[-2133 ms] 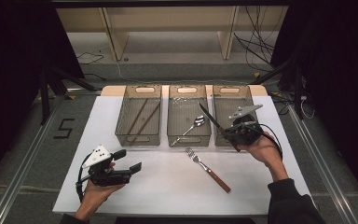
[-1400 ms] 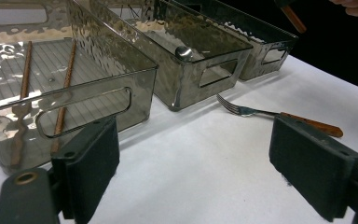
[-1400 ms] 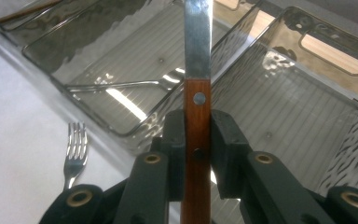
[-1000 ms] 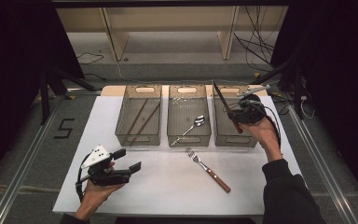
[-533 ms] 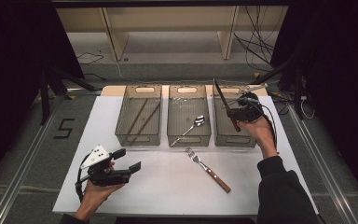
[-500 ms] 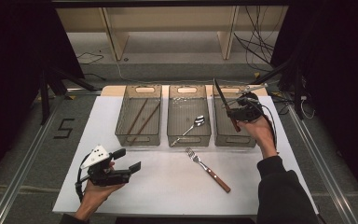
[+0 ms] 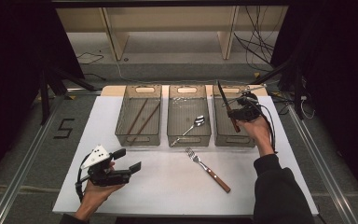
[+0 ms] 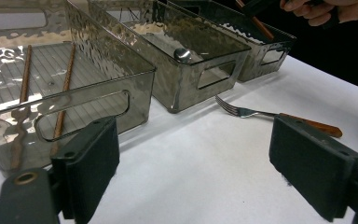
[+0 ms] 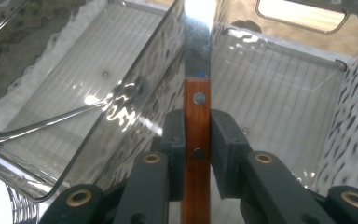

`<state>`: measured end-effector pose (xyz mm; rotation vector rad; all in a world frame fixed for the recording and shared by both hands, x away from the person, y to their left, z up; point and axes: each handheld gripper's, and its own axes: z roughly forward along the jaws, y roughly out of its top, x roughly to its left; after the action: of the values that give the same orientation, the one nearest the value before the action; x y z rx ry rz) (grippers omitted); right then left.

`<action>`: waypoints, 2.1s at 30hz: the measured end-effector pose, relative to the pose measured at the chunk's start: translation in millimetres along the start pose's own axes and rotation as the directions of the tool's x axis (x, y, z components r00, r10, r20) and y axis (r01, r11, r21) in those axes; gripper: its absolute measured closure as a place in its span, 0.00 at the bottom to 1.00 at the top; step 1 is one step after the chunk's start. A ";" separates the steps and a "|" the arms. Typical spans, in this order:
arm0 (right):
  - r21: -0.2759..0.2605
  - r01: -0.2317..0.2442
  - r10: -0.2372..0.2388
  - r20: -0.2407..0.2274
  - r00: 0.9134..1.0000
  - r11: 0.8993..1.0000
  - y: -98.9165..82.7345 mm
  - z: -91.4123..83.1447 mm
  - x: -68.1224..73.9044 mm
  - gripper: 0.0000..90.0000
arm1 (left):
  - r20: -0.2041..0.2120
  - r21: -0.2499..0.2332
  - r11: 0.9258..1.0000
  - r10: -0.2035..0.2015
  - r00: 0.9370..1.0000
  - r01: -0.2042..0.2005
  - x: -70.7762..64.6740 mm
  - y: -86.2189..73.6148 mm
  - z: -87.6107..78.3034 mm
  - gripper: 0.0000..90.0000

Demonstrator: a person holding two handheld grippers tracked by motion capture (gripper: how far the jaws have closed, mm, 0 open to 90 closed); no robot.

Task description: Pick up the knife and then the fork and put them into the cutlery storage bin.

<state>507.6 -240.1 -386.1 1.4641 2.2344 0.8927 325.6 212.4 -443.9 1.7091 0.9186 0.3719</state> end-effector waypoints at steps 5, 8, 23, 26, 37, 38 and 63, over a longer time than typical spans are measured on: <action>0.010 -0.016 0.016 0.008 1.000 1.000 -2.4 4.3 -0.9 0.86 | -0.001 0.001 1.000 0.000 1.000 0.000 0.2 0.0 -0.3 0.17; 0.018 -0.024 0.024 0.008 1.000 1.000 -4.6 7.3 -0.2 0.86 | 0.000 0.001 1.000 0.000 1.000 0.000 0.0 -0.1 -0.1 0.17; 0.055 -0.064 0.064 0.013 0.998 0.996 -13.3 18.2 0.8 0.86 | -0.002 0.005 1.000 0.003 1.000 -0.003 0.0 -0.1 0.1 0.17; 0.058 -0.075 0.074 0.010 0.997 0.995 -14.4 20.2 0.8 0.85 | -0.003 0.006 1.000 0.002 1.000 -0.002 0.1 -0.1 0.1 0.17; 0.022 -0.056 0.057 -0.048 0.997 0.998 -11.2 13.0 4.7 0.63 | -0.002 0.006 1.000 0.001 1.000 -0.001 0.1 -0.1 0.0 0.17; 0.020 -0.056 0.057 -0.050 0.997 0.998 -11.4 11.7 5.4 0.61 | -0.003 0.007 1.000 0.002 1.000 -0.002 0.2 -0.1 0.0 0.17; -0.076 0.132 -0.143 -0.157 0.977 0.988 -26.2 -40.3 59.5 0.34 | -0.002 0.007 1.000 0.002 1.000 -0.002 0.4 -0.2 -0.1 0.17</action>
<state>441.1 -206.6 -369.0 1.2308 2.3640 1.0626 325.7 212.8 -444.1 1.7168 0.9213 0.3724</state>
